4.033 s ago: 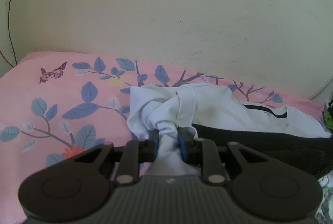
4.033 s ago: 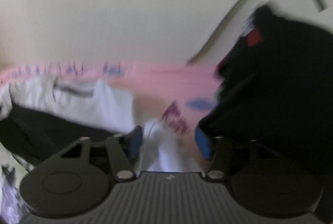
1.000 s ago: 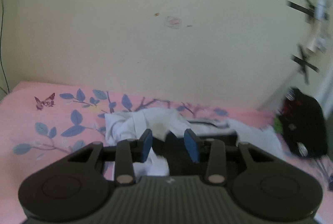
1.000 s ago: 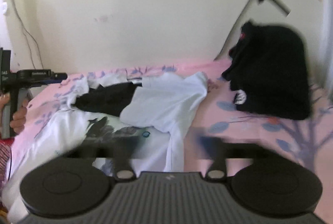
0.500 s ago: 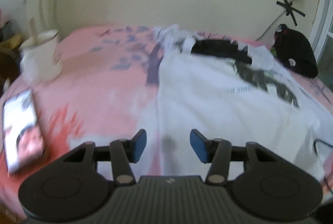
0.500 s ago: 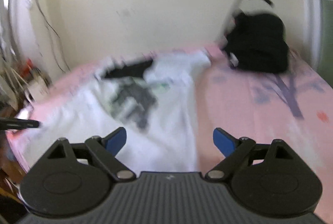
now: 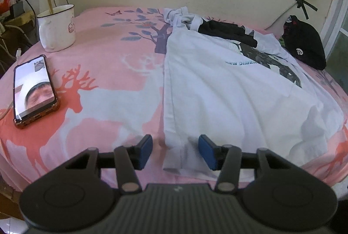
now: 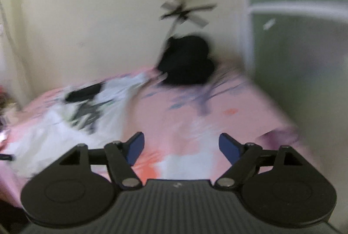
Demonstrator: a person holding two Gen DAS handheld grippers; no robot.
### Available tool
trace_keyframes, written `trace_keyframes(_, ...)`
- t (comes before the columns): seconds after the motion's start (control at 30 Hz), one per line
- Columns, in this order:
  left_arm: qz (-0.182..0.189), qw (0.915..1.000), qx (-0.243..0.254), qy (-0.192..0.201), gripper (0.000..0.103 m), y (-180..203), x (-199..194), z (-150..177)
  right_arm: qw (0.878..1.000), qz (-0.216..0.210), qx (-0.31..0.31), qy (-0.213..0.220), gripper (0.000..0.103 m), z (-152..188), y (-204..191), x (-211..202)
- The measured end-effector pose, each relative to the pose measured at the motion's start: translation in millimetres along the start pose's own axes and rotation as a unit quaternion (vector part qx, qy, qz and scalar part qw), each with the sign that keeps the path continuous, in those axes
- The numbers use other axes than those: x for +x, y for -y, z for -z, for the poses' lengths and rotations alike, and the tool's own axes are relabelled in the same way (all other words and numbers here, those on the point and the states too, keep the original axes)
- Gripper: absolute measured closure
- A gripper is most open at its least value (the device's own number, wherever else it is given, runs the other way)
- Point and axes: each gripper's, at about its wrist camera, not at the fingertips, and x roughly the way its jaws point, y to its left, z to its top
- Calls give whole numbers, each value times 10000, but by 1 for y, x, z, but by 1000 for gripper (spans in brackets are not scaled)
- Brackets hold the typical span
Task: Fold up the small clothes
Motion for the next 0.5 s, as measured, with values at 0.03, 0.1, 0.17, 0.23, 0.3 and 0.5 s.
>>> trace_keyframes(0.03,18,10000,26,9,78,3,-1,2,9997,-198,-27,-127,24,7,-7,16)
trace_keyframes(0.1,45,10000,61,35,93,8,-4,7,9979,-520,-219,-324,24,21,-26,50)
trace_keyframes(0.17,38,10000,40,77,94,8,-10,9,9946,-877,-305,-460,24,29,-44,79)
trace_keyframes(0.23,34,9997,-128,214,95,3,-22,11,9913,-1166,-330,-514,32,32,-59,101)
trace_keyframes(0.3,-34,9988,-322,358,95,-8,-37,10,9849,-1506,-428,-739,72,33,-73,117)
trace_keyframes(0.5,-2,9950,-774,624,95,-29,-65,7,9747,-2195,-159,-382,98,8,-80,77)
